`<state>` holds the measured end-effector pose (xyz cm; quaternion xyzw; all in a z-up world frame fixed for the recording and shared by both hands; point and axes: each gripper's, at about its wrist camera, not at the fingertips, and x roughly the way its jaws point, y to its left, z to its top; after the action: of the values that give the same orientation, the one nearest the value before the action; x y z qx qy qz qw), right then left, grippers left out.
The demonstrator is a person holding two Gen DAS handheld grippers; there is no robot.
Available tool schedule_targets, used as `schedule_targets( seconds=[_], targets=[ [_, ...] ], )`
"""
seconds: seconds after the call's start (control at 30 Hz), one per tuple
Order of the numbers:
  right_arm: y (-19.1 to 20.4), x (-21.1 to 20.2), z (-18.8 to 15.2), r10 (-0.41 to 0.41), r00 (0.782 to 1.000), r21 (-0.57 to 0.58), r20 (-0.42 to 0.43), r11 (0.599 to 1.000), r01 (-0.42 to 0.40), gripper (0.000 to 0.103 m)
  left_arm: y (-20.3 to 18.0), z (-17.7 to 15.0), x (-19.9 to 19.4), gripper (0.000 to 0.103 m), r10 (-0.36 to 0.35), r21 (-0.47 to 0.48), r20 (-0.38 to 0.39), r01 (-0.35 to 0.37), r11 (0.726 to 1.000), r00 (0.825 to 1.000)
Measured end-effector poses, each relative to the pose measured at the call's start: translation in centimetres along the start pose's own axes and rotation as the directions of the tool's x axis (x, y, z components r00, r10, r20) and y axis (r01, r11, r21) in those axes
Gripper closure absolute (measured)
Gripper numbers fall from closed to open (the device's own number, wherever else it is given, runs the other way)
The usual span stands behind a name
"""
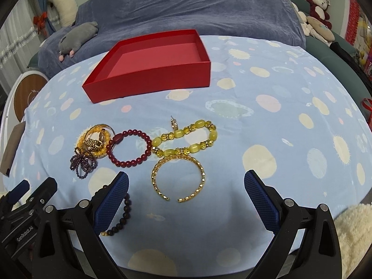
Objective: Organize jewelry
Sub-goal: 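Grasp the black-and-gold bead bracelet with the left tool while the right tool grasps the gold bangle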
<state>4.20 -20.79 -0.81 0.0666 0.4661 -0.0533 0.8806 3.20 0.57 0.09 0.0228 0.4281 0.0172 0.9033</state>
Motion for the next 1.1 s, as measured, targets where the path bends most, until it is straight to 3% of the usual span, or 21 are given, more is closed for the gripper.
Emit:
schedule_targets(
  seconds=[0.33,0.57,0.7,0.77,1.1],
  targets=[
    [0.9,2.2,0.0,0.014,0.999,-0.027,-0.043,1.000,-0.015,0.014,0.2,0.0,1.0,0.008,-0.010,-0.006,-0.025,0.010,1.000,1.000],
    [0.7,3.6,0.0,0.009,0.997,-0.039,-0.072,0.999,-0.011,0.036,0.7,-0.3,1.1,0.008,-0.015,-0.034,-0.030,0.014,0.999,0.999],
    [0.7,3.8,-0.1,0.005,0.998,-0.048,-0.067,0.999,-0.008,0.038,0.6,-0.5,1.1,0.008,-0.031,-0.034,-0.044,0.030,0.999,0.999],
    [0.7,3.8,0.0,0.012,0.998,-0.052,-0.063,0.999,-0.016,0.046,0.3,-0.6,1.1,0.008,-0.043,-0.026,-0.054,0.042,0.999,0.998],
    [0.0,3.0,0.4,0.039,0.997,-0.043,-0.067,0.998,-0.042,0.046,-3.2,-1.0,1.1,0.008,-0.100,0.021,-0.133,0.104,0.994,0.986]
  ],
)
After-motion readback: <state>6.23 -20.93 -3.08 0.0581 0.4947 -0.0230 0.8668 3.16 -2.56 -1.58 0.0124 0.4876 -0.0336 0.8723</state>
